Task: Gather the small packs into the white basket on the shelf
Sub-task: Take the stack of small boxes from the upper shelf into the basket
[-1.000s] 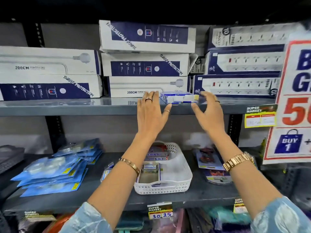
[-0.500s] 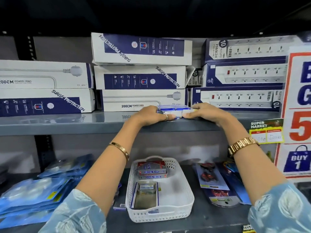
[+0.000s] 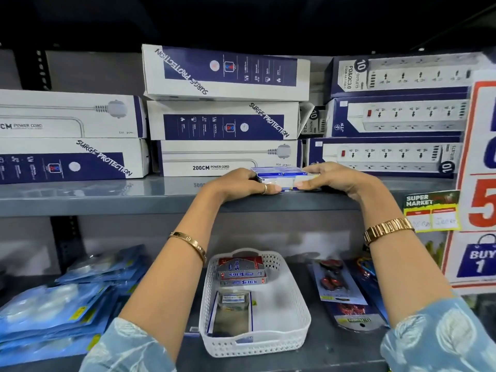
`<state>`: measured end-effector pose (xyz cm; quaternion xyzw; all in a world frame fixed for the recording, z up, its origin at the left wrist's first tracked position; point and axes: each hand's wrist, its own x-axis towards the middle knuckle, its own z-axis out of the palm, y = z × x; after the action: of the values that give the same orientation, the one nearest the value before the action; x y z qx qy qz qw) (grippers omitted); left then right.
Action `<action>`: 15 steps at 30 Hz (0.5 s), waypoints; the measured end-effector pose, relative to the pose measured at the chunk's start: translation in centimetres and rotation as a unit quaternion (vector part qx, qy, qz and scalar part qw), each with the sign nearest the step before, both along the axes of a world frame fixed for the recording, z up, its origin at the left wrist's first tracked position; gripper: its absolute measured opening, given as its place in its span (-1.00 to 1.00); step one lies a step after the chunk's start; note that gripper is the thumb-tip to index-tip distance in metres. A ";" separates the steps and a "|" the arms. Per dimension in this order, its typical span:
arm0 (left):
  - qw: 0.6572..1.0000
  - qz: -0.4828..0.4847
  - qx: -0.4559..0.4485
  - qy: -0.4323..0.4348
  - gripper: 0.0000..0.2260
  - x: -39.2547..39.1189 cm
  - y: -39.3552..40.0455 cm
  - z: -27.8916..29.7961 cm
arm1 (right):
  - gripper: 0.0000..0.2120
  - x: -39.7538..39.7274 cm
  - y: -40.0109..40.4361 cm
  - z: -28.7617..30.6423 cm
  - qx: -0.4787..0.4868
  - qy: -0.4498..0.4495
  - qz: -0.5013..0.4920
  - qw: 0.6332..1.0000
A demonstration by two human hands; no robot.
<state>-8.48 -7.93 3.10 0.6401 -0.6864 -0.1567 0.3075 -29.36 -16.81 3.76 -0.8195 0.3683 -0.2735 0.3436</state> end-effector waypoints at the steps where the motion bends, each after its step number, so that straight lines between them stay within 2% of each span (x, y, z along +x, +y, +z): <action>1: 1.000 -0.004 -0.003 0.004 -0.51 -0.1 0.4 -0.1 | -0.44 -0.2 0.3 -0.1 0.001 -0.008 -0.002 1.000; 4: 0.999 -0.001 -0.031 -0.013 -0.40 -0.5 2.2 -0.6 | -0.47 -0.6 1.9 -0.5 -0.005 -0.035 -0.002 0.999; 7: 0.994 0.052 -0.083 -0.047 -0.40 -1.3 4.3 -1.8 | -0.58 -1.1 4.2 -1.5 -0.014 -0.085 -0.002 0.996; 10: 0.986 0.031 -0.161 0.035 -0.45 -2.1 6.6 -3.4 | -0.53 -1.8 6.8 -2.5 -0.036 -0.122 0.002 0.992; 13: 0.977 -0.032 -0.174 0.122 -0.51 -2.8 8.4 -4.6 | -0.65 -2.7 9.2 -3.2 -0.042 -0.168 0.041 0.984; 15: 0.968 -0.049 -0.192 0.157 -0.56 -3.4 9.7 -5.5 | -0.60 -3.3 10.7 -3.9 -0.050 -0.192 0.058 0.978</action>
<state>-11.86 1.76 -2.36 0.5023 -0.6770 -0.1358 0.5205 -32.63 -6.11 -0.11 -0.7878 0.2333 -0.4231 0.3820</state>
